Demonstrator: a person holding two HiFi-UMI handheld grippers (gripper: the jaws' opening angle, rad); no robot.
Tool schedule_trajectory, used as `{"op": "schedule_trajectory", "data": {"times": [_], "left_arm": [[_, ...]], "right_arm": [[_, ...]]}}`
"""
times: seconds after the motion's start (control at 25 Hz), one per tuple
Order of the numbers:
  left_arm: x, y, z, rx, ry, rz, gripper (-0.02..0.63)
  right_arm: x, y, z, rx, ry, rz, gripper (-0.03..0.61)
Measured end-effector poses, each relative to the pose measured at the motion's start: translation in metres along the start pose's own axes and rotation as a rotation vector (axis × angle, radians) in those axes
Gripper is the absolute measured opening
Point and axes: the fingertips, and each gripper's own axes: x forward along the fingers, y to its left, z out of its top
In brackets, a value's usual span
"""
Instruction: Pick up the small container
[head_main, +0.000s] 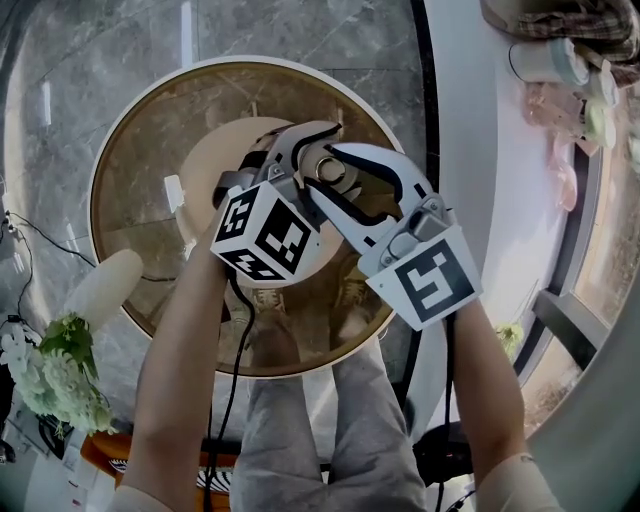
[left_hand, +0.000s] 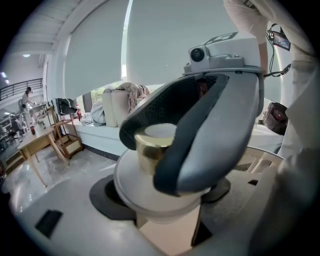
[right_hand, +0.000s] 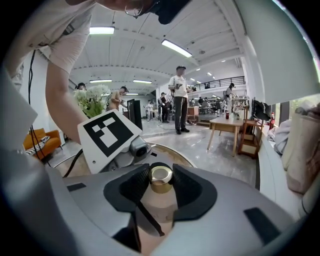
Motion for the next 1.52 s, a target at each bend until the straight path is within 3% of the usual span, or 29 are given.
{"op": "schedule_trajectory", "data": {"times": [0.16,0.8,1.04,1.52], "left_arm": [[-0.001,-0.001,-0.002,0.001,0.003,-0.012,0.34],[-0.017,-0.009,0.011,-0.044,-0.003,-0.024,0.339],[-0.048,-0.013,0.05,-0.043,0.017,-0.016,0.339],[-0.136,-0.012,0.167,-0.025,0.02,-0.001,0.339]], "right_arm": [[0.001,0.0,-0.001,0.037,-0.03,-0.019,0.146],[-0.006,0.011,0.014,-0.015,0.001,-0.016,0.143],[-0.03,0.019,0.058,-0.016,0.001,0.011,0.143],[-0.098,0.031,0.188,-0.026,-0.019,-0.007,0.143]]}}
